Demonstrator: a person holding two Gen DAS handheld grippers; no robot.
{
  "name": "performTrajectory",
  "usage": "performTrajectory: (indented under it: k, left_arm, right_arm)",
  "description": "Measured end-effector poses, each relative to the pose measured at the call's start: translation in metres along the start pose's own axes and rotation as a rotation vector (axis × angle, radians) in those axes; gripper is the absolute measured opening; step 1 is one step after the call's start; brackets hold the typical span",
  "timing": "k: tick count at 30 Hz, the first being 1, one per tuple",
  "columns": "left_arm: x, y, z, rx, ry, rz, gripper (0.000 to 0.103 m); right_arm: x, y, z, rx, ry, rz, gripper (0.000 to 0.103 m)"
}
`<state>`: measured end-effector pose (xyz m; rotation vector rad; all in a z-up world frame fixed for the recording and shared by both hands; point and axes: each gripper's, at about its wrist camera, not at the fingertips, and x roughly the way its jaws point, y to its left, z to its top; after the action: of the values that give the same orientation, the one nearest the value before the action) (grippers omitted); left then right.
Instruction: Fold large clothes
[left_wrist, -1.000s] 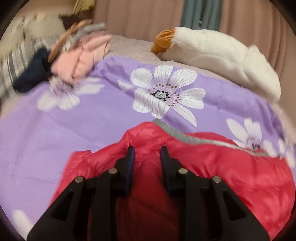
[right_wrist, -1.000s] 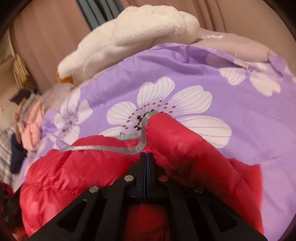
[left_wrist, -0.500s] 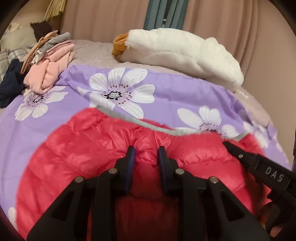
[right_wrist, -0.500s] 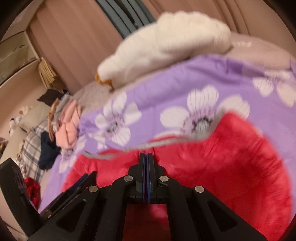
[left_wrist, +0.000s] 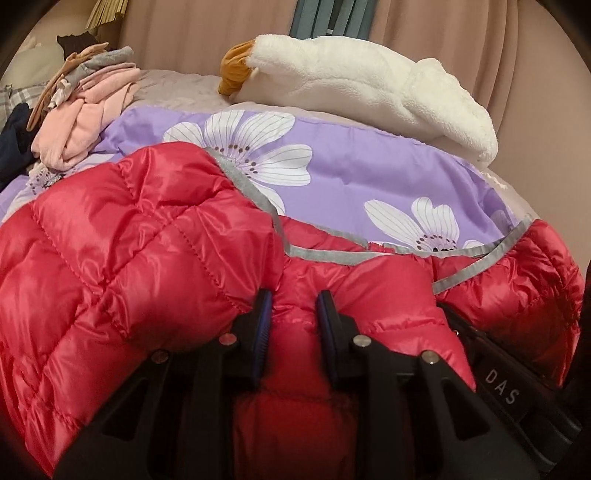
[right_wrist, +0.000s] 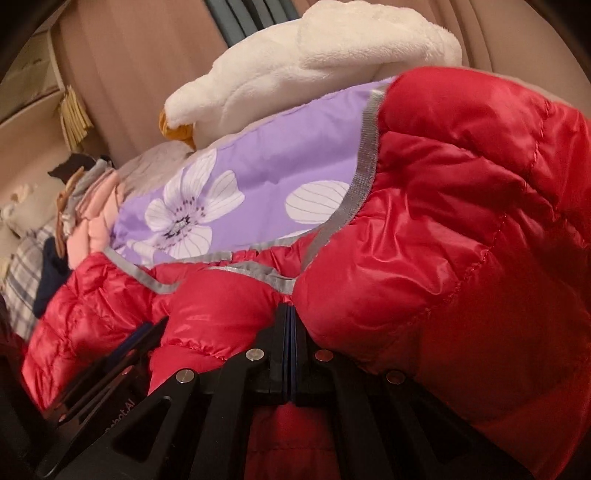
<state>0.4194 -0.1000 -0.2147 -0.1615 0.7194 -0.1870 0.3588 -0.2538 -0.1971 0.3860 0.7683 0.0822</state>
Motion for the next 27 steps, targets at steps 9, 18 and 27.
performTrajectory:
  k: [9,18,27]
  left_arm:
    - [0.001,0.000,-0.001,-0.004,0.001,-0.003,0.027]
    - [-0.002,-0.002,0.003,-0.001,0.015,0.006,0.027]
    - [-0.090,0.076,0.051,-0.029,-0.189,0.140,0.061]
  right_arm:
    - [-0.002,0.002,-0.003,0.000,0.000,-0.003,0.000]
    - [-0.006,-0.002,0.002,0.031,0.022,0.026,0.000]
    - [-0.095,-0.055,0.036,0.023,-0.123,-0.117,0.004]
